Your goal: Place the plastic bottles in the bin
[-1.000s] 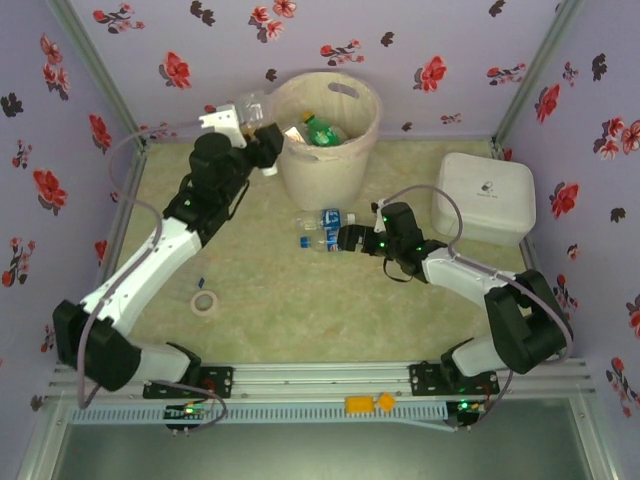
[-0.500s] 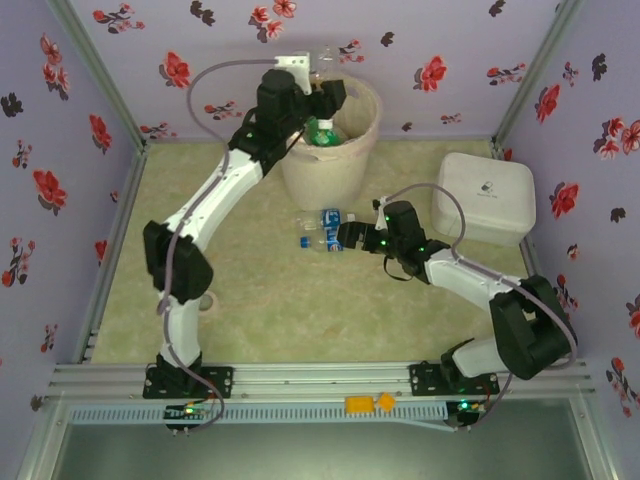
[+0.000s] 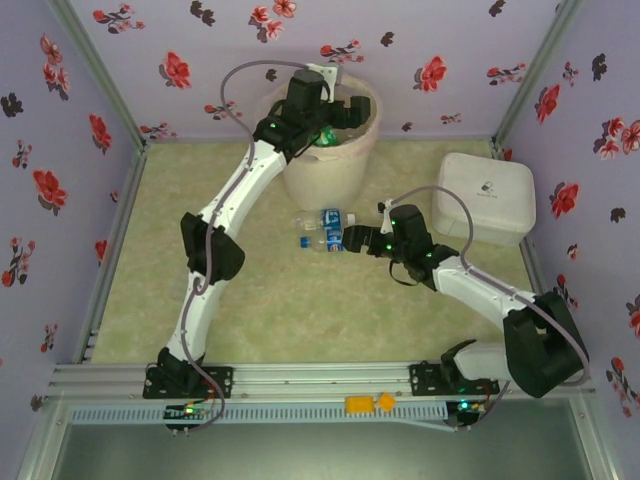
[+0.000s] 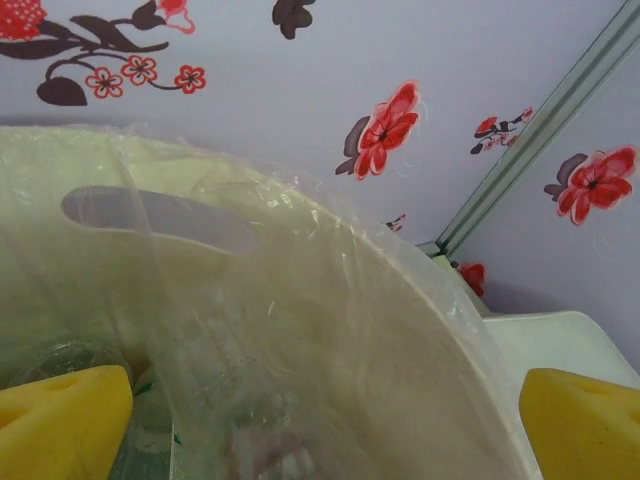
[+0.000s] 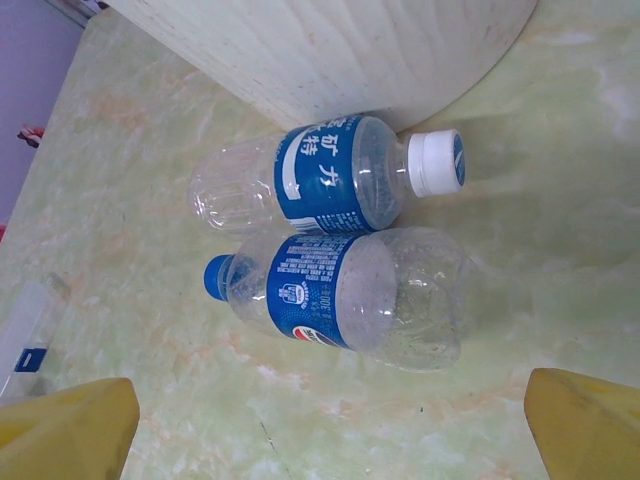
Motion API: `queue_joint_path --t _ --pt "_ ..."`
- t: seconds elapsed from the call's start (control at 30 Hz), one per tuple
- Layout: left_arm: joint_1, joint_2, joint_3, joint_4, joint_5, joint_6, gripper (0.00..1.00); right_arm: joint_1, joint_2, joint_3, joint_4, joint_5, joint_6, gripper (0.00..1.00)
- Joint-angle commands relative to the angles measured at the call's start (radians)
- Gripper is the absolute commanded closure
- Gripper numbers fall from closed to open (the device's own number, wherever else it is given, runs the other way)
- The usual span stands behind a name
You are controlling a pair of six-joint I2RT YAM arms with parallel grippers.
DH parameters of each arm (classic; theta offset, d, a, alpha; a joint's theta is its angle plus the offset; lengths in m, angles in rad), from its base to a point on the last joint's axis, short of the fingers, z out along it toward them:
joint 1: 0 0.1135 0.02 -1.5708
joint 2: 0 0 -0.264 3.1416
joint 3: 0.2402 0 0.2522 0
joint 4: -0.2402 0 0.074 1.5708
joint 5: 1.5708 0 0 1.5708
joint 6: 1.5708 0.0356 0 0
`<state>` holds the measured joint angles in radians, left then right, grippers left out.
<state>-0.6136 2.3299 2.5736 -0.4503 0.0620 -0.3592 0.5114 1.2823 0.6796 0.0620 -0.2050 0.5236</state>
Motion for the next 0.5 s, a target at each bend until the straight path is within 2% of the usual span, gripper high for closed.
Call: queue_joint_path --t 0.0,0.13,0.37,0.47 --pt "-0.023 -0.129 -0.040 -0.002 0.014 0.044 0.00 0.008 -0.030 -0.025 -0.011 0.040 -0.030 0.00" --pt "-0.047 -0.283 -0.213 0.060 0.015 0.082 0.00 0.012 -0.036 -0.020 -0.017 0.063 -0.084 0.00" --pt "-0.067 -0.612 -0.700 0.337 0.013 0.070 0.00 0.046 0.015 0.046 -0.062 0.065 -0.239 0.00" --pt "-0.068 -0.754 -0.910 0.431 -0.024 0.066 0.00 0.073 0.076 0.098 -0.076 0.056 -0.302 0.00"
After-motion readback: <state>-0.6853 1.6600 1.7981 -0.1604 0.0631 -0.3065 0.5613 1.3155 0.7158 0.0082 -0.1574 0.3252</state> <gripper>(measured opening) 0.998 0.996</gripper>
